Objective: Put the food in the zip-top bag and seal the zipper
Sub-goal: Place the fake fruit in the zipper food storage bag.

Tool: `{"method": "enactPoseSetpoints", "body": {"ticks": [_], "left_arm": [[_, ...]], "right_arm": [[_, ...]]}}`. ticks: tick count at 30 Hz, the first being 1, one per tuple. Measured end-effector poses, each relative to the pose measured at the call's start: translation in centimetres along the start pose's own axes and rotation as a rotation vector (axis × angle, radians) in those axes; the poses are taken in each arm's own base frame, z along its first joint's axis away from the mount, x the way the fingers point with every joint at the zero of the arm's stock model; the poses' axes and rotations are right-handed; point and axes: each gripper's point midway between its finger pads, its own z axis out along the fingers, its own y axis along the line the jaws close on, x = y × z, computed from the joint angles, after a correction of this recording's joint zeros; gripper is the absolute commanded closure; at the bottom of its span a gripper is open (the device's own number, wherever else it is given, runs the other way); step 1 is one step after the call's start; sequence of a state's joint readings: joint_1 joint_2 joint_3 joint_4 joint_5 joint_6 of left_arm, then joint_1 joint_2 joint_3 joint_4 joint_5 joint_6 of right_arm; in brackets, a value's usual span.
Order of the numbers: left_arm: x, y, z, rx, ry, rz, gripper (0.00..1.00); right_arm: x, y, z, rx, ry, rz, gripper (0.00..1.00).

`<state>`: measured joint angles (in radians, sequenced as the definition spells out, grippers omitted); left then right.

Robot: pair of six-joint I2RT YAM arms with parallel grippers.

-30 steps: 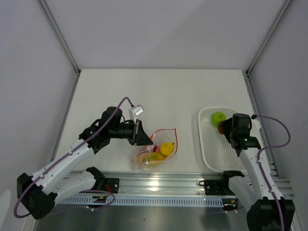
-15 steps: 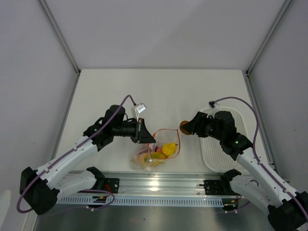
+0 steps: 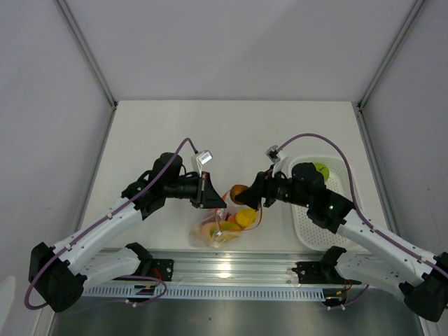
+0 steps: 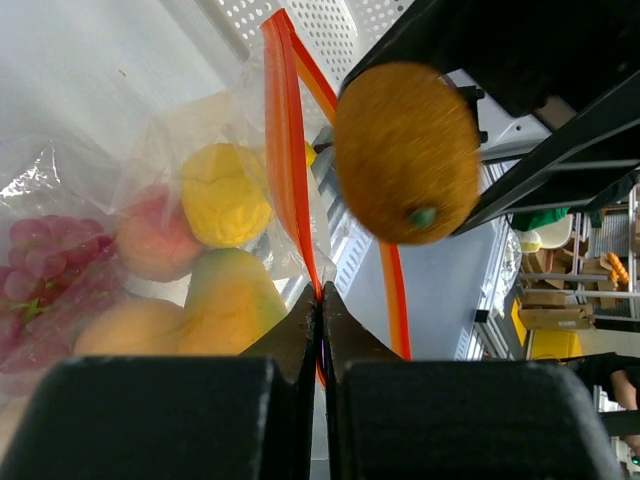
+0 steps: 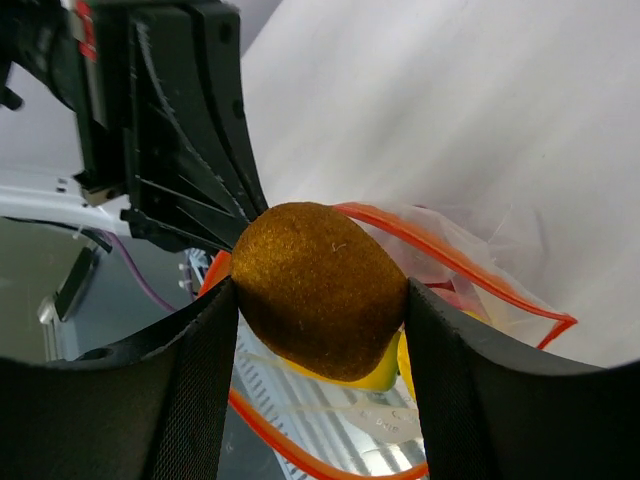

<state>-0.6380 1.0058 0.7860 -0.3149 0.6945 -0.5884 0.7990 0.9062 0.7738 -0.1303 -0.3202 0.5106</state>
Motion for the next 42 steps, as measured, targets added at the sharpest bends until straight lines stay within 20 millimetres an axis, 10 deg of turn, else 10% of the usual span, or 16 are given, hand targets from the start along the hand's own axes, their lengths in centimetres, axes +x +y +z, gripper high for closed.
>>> {"method": "enactPoseSetpoints", "body": {"ticks": [13, 30, 42], "left_arm": [[0.0, -0.1, 0.0, 0.0, 0.0, -0.014, 0.99], [0.0, -0.1, 0.0, 0.0, 0.001, -0.014, 1.0], [0.0, -0.1, 0.0, 0.001, 0.001, -0.014, 0.99]], "right_arm": [[2.7, -0.6, 2.2, 0.061, 0.107, -0.066, 0.02], [1.0, -4.6, 1.4, 0.304, 0.038, -0.059, 0.01], [-4.2, -14.7, -7.7, 0.925, -0.336, 0.126, 0.01]]}}
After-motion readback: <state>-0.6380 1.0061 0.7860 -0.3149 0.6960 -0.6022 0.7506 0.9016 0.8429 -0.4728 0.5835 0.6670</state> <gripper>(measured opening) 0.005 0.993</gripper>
